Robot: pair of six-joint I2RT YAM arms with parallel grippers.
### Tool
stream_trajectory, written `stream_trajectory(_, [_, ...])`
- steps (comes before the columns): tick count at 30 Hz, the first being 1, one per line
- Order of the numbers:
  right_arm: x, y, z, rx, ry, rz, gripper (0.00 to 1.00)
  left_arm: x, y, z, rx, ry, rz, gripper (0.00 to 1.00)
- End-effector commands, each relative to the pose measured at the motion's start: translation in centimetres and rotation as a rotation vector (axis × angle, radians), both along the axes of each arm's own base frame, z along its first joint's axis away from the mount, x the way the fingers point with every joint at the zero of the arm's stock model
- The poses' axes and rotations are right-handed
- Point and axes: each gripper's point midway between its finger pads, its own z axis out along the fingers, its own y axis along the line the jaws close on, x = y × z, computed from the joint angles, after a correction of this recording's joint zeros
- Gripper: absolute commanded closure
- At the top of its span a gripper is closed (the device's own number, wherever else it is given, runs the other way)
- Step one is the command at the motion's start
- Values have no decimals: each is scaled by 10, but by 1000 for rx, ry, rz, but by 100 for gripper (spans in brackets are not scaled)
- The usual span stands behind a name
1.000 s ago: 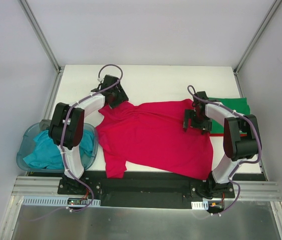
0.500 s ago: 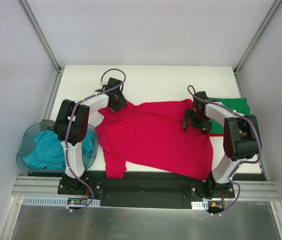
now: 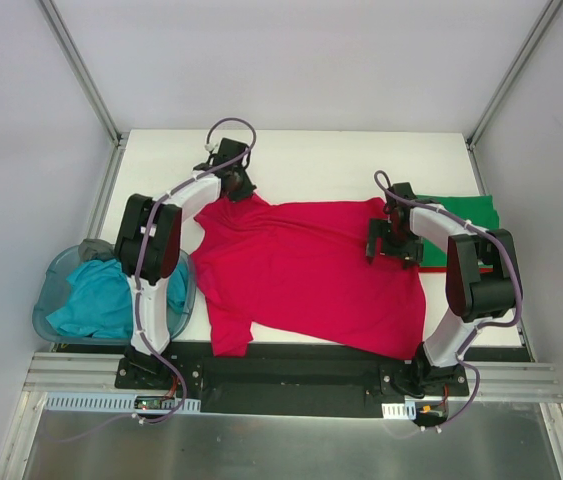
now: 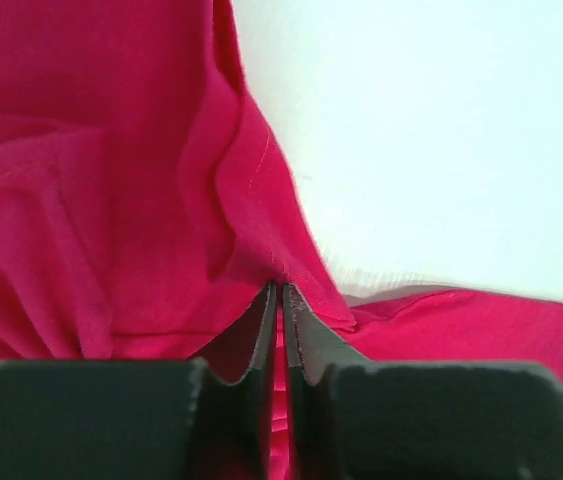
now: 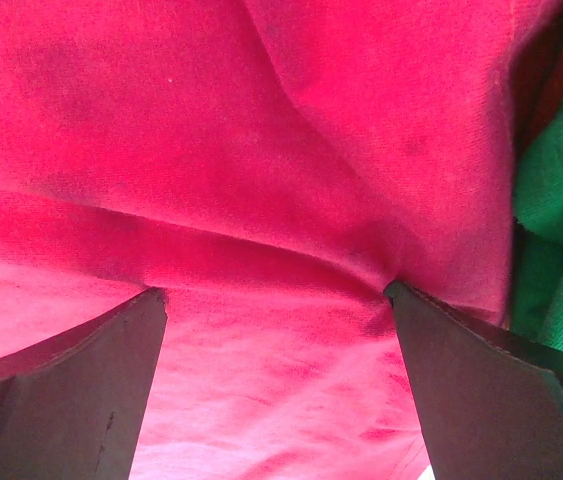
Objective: Fold and stack the t-shirts
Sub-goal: Flatten out the tshirt
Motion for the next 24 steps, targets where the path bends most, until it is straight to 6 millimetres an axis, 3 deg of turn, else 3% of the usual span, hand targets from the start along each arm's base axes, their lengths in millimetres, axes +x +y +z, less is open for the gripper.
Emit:
stream_trajectory(1, [-14,-16,-4,-71,57,-16,3,21,-5,21,17,-70,-31,100])
stream_trajectory(8, [-15,-17,-3,-75,60,-18,3,53,-27,27,3,-126,-143,100])
stream_trajectory(15, [-15,-20,-4,-77,63,-26,3,82,-70,34,-64,-196,-334,86])
stream_trajectory(19, [-14,-19,-2,-73,56,-26,3,93,-88,55,-86,-267,-462,63])
stream_trajectory(20, [-15,-19,-2,-73,56,-26,3,90,-87,62,-83,-274,-476,45])
stream_trajectory(21, [-14,-18,1,-70,47,-24,3,86,-84,66,-69,-277,-474,11])
stream_trajectory(22, [-14,-18,2,-64,45,-25,3,82,-77,75,-49,-285,-460,1])
stream_trajectory(24, [-11,-15,7,-46,22,-22,3,69,-60,86,-2,-284,-422,1])
